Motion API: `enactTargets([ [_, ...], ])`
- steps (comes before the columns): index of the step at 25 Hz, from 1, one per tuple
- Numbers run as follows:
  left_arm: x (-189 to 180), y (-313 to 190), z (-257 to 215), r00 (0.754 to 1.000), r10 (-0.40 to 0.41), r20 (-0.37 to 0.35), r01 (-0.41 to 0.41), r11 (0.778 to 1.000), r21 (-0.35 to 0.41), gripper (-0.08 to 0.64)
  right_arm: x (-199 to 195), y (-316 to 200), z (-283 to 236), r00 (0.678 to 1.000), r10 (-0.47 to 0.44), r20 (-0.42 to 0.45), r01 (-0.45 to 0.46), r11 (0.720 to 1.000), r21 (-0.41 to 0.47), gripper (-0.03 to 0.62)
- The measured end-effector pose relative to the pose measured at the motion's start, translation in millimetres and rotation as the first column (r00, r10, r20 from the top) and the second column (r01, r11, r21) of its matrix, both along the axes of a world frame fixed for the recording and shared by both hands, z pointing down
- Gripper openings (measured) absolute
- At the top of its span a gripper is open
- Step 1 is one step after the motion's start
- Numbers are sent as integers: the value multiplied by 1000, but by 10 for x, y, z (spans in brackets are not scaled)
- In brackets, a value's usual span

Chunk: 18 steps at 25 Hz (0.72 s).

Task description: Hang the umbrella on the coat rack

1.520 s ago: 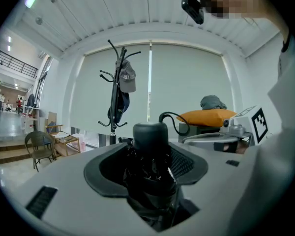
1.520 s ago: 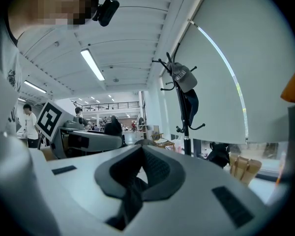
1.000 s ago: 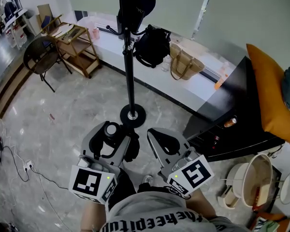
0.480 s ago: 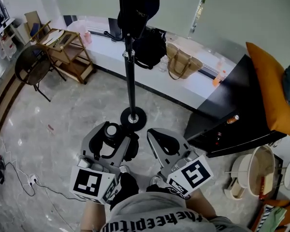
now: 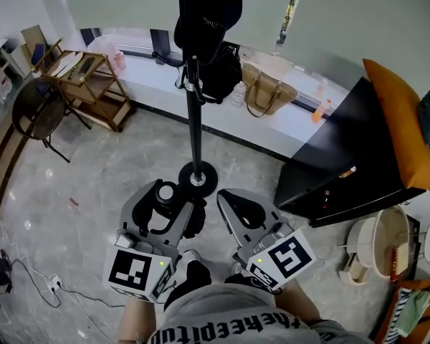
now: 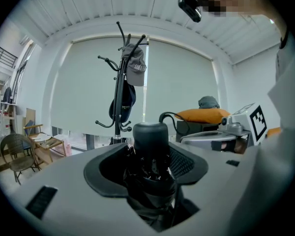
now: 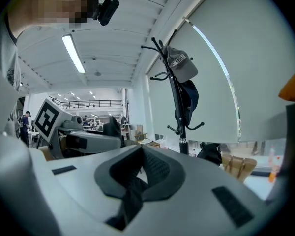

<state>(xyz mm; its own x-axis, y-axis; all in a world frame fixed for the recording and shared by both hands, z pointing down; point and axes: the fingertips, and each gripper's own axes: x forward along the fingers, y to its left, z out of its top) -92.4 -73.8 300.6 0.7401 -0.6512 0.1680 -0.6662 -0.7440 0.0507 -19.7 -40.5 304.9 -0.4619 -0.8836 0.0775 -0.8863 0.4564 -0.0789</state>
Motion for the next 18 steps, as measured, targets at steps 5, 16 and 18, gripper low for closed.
enactTargets([
  [5, -68, -170, -22, 999, 38, -2, -38, 999, 4, 250, -97, -125, 6, 999, 36, -3, -36, 999, -4, 12],
  [16, -159, -430, 19, 993, 119, -12, -119, 993, 3, 250, -218, -323, 28, 993, 120, -3, -120, 993, -8, 12],
  [18, -170, -459, 21, 991, 132, -12, -132, 991, 8, 250, -229, -342, 25, 991, 134, -2, -134, 991, -5, 12],
])
